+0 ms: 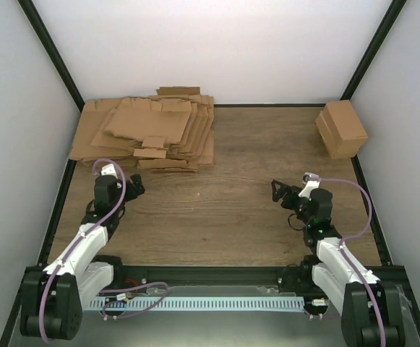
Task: Fold the paper box
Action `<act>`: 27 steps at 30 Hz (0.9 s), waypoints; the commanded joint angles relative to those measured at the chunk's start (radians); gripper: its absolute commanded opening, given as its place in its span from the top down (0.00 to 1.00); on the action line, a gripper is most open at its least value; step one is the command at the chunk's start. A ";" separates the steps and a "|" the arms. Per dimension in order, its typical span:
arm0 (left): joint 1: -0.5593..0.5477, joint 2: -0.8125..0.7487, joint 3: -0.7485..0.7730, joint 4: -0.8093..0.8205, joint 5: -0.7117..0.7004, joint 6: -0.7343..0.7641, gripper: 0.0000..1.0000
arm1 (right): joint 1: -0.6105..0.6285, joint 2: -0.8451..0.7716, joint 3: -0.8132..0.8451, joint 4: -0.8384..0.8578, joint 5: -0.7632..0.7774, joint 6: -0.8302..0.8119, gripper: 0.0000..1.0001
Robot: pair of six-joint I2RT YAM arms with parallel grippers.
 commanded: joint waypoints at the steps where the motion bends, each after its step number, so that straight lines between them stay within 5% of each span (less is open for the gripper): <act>1: -0.004 -0.014 0.016 -0.013 0.008 -0.003 0.00 | 0.010 0.012 0.017 0.029 -0.030 0.002 0.00; 8: -0.010 0.023 0.060 0.081 0.376 -0.028 0.00 | 0.059 0.106 0.033 0.104 -0.137 -0.039 0.00; 21: -0.018 0.260 0.527 -0.251 0.172 0.064 0.00 | 0.392 0.258 0.136 0.082 0.069 -0.141 0.00; 27: -0.037 0.446 0.738 -0.309 0.159 0.113 0.00 | 0.419 0.281 0.206 -0.004 0.082 -0.144 0.00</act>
